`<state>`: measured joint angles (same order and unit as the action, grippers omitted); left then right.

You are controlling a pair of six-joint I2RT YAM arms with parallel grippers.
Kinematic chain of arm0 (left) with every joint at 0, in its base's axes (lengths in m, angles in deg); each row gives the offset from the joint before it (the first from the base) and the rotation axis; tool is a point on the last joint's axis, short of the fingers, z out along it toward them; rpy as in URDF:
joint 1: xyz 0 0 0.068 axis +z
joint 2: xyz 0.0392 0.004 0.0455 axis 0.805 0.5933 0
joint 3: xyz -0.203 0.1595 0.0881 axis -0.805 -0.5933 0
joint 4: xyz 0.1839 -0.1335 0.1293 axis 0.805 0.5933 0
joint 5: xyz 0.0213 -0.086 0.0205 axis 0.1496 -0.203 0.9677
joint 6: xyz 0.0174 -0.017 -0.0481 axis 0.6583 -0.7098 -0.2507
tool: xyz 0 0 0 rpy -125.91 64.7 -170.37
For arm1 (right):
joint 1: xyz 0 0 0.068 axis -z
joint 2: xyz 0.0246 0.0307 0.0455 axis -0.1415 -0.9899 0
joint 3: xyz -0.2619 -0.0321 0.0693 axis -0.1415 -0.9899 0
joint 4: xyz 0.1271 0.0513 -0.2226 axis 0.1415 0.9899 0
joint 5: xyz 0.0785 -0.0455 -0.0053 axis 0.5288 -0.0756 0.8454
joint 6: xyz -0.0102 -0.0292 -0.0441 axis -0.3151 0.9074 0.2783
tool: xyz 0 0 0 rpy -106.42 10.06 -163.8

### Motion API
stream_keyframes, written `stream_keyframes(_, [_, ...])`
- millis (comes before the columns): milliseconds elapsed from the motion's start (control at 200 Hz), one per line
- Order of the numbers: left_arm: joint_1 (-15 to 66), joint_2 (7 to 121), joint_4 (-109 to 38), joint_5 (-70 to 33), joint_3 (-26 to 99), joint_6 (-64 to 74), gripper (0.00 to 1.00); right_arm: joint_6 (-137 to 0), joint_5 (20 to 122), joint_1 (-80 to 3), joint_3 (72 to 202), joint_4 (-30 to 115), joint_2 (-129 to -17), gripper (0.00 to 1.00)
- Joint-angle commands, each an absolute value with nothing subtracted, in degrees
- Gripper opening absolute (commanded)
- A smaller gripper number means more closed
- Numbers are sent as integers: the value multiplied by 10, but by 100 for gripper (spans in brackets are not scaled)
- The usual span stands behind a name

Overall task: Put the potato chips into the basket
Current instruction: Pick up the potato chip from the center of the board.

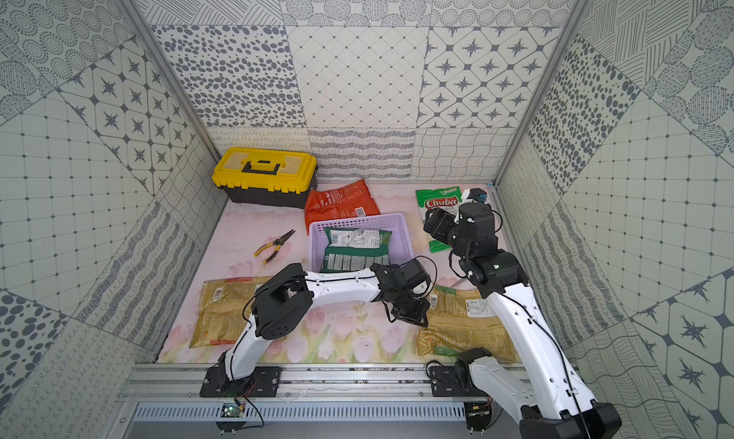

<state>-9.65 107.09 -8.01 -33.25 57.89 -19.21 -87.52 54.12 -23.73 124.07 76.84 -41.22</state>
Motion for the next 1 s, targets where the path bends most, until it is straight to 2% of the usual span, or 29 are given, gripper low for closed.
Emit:
stream_keyframes(0, [-94, 1031, -77, -321, 574, -177, 0, -859, 523, -233, 1247, 745, -399, 82])
stream_keyframes(390, [-108, 924, -110, -334, 579, -198, 0, -800, 444, -230, 1296, 745, -384, 82])
stream_keyframes(465, [-110, 906, -110, -344, 593, -195, 0, -785, 416, -229, 1306, 746, -369, 86])
stream_keyframes(625, [-110, 890, -108, -365, 646, -190, 0, -767, 377, -228, 1319, 745, -351, 88])
stream_keyframes(996, [-109, 912, -21, -383, 840, -140, 0, -779, 383, -227, 1327, 745, -361, 88])
